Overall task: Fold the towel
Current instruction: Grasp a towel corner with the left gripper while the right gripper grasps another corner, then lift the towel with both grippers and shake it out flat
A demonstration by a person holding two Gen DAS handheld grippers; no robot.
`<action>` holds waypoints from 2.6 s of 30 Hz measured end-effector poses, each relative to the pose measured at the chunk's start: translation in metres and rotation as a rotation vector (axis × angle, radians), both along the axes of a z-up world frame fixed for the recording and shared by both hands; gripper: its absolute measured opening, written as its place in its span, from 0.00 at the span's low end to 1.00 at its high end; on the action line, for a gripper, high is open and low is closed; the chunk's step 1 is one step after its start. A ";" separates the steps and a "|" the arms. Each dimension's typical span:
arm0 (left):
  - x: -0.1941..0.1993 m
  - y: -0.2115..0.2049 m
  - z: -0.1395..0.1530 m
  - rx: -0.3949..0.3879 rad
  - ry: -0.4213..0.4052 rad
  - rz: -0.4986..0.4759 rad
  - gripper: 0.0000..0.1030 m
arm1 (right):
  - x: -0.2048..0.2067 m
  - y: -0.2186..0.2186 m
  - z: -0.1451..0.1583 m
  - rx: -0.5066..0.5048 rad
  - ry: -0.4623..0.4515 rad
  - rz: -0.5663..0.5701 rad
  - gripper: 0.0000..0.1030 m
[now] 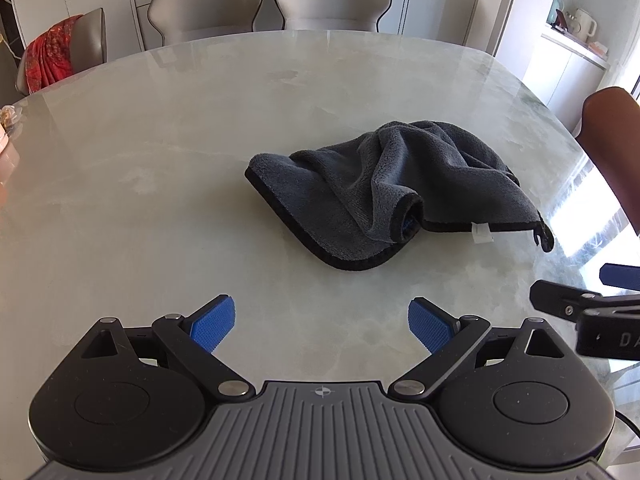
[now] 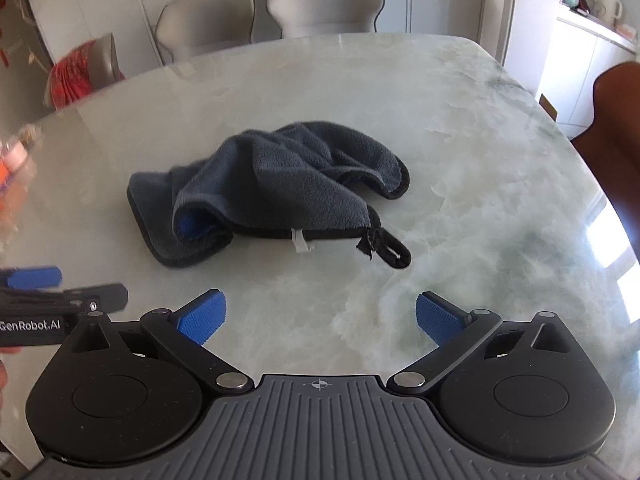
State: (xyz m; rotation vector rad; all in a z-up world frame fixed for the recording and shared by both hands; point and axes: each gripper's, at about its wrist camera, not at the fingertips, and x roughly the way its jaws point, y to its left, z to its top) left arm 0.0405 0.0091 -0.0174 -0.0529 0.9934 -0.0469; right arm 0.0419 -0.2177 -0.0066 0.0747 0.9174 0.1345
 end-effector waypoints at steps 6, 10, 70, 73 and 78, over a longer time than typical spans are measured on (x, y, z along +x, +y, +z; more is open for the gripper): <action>0.014 0.011 -0.008 -0.066 -0.002 -0.029 0.92 | 0.014 -0.014 -0.001 0.047 -0.034 -0.023 0.99; 0.027 0.014 -0.015 -0.100 0.001 -0.050 0.92 | 0.029 -0.024 -0.005 0.058 -0.049 -0.026 0.95; 0.075 -0.003 0.002 -0.032 -0.191 -0.466 0.10 | 0.091 -0.052 0.048 0.336 -0.217 0.172 0.18; 0.090 0.012 0.045 0.078 -0.273 -0.544 0.10 | 0.113 -0.049 0.084 0.330 -0.313 0.222 0.18; 0.130 0.046 0.114 0.131 -0.365 -0.572 0.10 | 0.152 -0.038 0.142 0.323 -0.455 0.312 0.18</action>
